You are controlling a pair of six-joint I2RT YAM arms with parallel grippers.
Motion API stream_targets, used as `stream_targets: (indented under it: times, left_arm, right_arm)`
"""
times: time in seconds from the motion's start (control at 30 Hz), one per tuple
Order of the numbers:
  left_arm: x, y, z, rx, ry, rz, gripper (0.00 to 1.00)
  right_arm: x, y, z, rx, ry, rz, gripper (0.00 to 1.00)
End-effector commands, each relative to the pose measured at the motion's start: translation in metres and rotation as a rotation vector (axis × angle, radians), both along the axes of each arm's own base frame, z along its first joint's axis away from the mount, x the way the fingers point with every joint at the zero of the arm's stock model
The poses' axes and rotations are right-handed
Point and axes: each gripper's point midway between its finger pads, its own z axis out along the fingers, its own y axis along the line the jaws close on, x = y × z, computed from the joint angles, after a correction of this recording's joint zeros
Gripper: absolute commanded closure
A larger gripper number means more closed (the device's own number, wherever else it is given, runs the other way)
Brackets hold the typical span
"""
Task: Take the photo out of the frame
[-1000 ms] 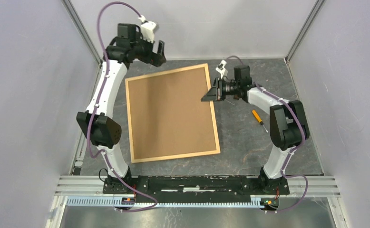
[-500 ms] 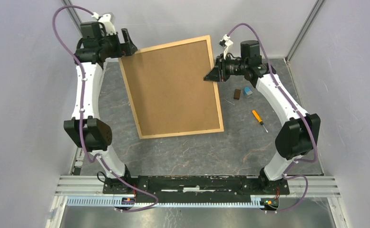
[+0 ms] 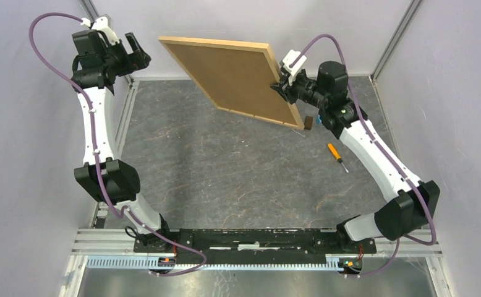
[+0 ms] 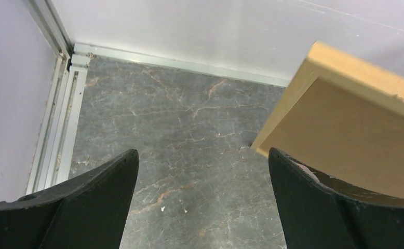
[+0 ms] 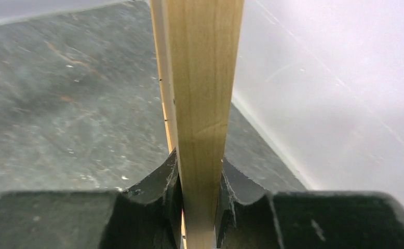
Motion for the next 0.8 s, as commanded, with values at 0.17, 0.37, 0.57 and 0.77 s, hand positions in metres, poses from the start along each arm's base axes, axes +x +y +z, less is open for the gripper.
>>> stream_targets:
  times: [0.17,0.37,0.57,0.77]
  left_arm:
    - [-0.003,-0.002,-0.01,-0.058,-0.001,-0.004,0.0]
    - [-0.004,-0.002,-0.023,-0.065,0.028,-0.015,0.0]
    - [-0.011,-0.005,-0.043,-0.065,0.075,-0.033,0.0]
    - [-0.027,-0.011,-0.071,-0.071,0.143,-0.053,0.0]
  right_arm:
    - [-0.037,-0.007,0.02,-0.258,-0.557,-0.131,1.0]
    - [-0.077,0.007,-0.026,-0.378,-0.743,-0.118,1.0]
    - [-0.119,0.021,-0.083,-0.465,-0.892,-0.066,1.0]
    - [-0.144,0.023,-0.131,-0.495,-0.922,-0.009,1.0]
